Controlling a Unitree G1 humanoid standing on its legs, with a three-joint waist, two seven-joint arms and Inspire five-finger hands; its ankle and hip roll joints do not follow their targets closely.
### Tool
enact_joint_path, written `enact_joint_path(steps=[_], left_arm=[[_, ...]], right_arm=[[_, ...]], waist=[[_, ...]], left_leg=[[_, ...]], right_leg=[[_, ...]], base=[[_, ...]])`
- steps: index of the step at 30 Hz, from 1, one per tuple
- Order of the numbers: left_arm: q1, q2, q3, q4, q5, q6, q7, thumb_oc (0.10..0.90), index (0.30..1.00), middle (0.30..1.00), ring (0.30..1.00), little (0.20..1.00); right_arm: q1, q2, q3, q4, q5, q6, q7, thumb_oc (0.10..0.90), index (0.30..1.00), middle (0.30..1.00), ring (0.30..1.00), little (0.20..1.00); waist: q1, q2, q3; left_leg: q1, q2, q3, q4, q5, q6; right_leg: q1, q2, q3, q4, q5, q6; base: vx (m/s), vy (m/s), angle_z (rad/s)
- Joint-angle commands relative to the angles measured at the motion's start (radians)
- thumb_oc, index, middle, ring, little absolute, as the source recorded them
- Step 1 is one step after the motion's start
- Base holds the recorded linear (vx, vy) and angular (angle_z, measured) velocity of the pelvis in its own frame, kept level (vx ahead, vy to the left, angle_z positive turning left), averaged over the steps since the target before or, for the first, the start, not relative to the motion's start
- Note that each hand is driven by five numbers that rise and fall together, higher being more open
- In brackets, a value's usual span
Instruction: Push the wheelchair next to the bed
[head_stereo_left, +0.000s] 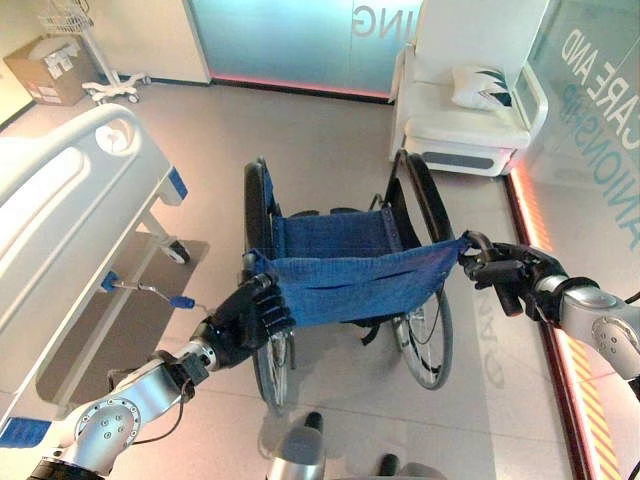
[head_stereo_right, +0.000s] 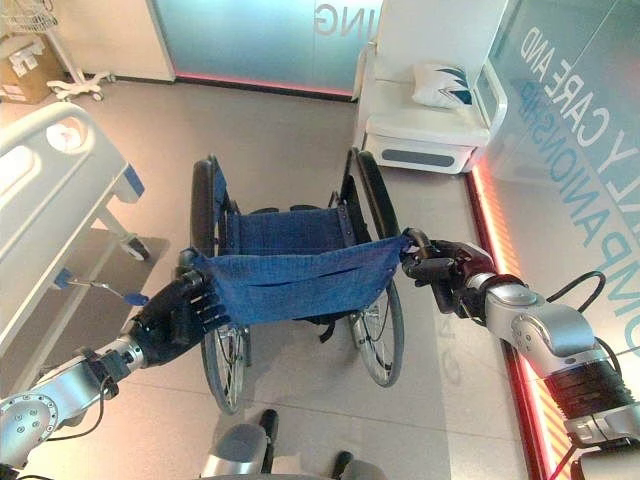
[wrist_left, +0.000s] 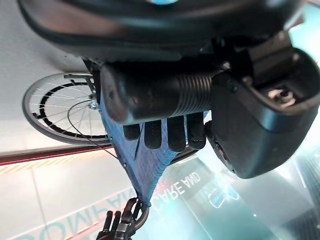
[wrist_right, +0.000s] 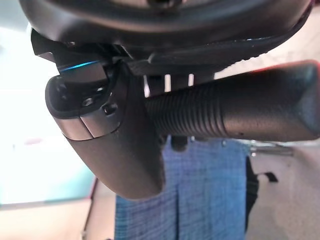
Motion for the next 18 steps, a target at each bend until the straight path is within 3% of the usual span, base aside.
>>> enact_joint_path(steps=[1,4,8,10,12,13,14,15,17,18], left_arm=[[-0.26,-0.02,0.213,-0.087,-0.07,-0.192,-0.106,0.4,0.3,0.3,0.3,0.3],[-0.277,0.026,0.231,-0.074,-0.098,-0.179,-0.144,0.4,0.3,0.3,0.3,0.3],[-0.276,0.057,0.259,-0.07,-0.107,-0.163,-0.164,0.4,0.3,0.3,0.3,0.3],[-0.27,0.073,0.264,-0.07,-0.118,-0.168,-0.165,0.4,0.3,0.3,0.3,0.3],[-0.266,0.092,0.274,-0.066,-0.136,-0.187,-0.168,0.4,0.3,0.3,0.3,0.3],[-0.268,0.093,0.273,-0.065,-0.137,-0.189,-0.169,0.4,0.3,0.3,0.3,0.3],[-0.277,0.093,0.266,-0.062,-0.139,-0.199,-0.166,0.4,0.3,0.3,0.3,0.3],[-0.297,0.087,0.244,-0.063,-0.132,-0.216,-0.159,0.4,0.3,0.3,0.3,0.3],[-0.314,0.083,0.225,-0.068,-0.126,-0.226,-0.15,0.4,0.3,0.3,0.3,0.3],[-0.333,0.087,0.208,-0.078,-0.125,-0.228,-0.141,0.4,0.3,0.3,0.3,0.3]], right_arm=[[-0.066,-0.012,0.052,-0.164,0.055,-0.079,0.179,0.4,0.3,0.3,0.3,0.3],[-0.075,-0.012,0.048,-0.156,0.054,-0.095,0.171,0.4,0.3,0.3,0.3,0.3],[-0.107,0.016,0.063,-0.123,0.034,-0.112,0.17,0.4,0.3,0.3,0.3,0.3],[-0.118,0.017,0.068,-0.122,0.032,-0.113,0.167,0.4,0.3,0.3,0.3,0.3],[-0.136,0.019,0.059,-0.122,0.016,-0.112,0.169,0.4,0.3,0.3,0.3,0.3],[-0.138,0.019,0.058,-0.12,0.014,-0.112,0.17,0.4,0.3,0.3,0.3,0.3],[-0.15,0.016,0.055,-0.111,0.011,-0.113,0.175,0.4,0.3,0.3,0.3,0.3],[-0.17,0.005,0.053,-0.093,0.013,-0.114,0.18,0.4,0.3,0.3,0.3,0.3],[-0.184,-0.005,0.054,-0.084,0.017,-0.116,0.185,0.4,0.3,0.3,0.3,0.3],[-0.2,-0.022,0.052,-0.081,0.038,-0.111,0.174,0.4,0.3,0.3,0.3,0.3]], waist=[[-0.022,-0.026,-0.174],[-0.017,-0.046,-0.19],[-0.005,-0.057,-0.21],[-0.008,-0.056,-0.213],[-0.014,-0.042,-0.207],[-0.017,-0.041,-0.204],[-0.023,-0.036,-0.196],[-0.041,-0.029,-0.181],[-0.058,-0.026,-0.168],[-0.077,-0.035,-0.156]], left_leg=[[-0.183,-0.068,-0.02,-0.013,0.106,-0.035],[-0.147,-0.133,-0.036,-0.032,0.079,0.016],[-0.116,-0.19,-0.074,-0.039,0.047,0.063],[-0.112,-0.201,-0.082,-0.032,0.042,0.063],[-0.107,-0.205,-0.091,0.002,0.022,0.05],[-0.104,-0.205,-0.096,0.008,0.016,0.048],[-0.093,-0.204,-0.109,0.024,0.002,0.038],[-0.066,-0.203,-0.132,0.046,-0.025,0.027],[-0.048,-0.205,-0.143,0.063,-0.057,0.025],[-0.02,-0.212,-0.155,0.075,-0.108,0.03]], right_leg=[[0.137,0.08,-0.096,0.129,-0.078,-0.026],[0.032,0.065,-0.088,0.422,0.043,0.044],[-0.068,0.073,-0.04,0.552,0.195,0.101],[-0.069,0.077,-0.032,0.486,0.179,0.086],[-0.084,0.052,-0.047,0.279,0.114,0.033],[-0.08,0.049,-0.052,0.256,0.11,0.03],[-0.096,0.031,-0.058,0.155,0.098,0.013],[-0.132,0.01,-0.043,0.045,0.118,0.011],[-0.166,-0.007,-0.024,0.001,0.16,0.026],[-0.239,-0.046,0.015,-0.043,0.245,0.062]], base=[[0.39,0.302,0.17],[0.3,0.261,0.04],[0.27,0.151,0.13],[0.27,0.04,0.14],[0.29,-0.017,0.01],[0.28,-0.042,0.07],[0.29,-0.074,0.09],[0.34,-0.088,0.05],[0.31,-0.105,-0.02],[0.45,-0.19,0.05]])
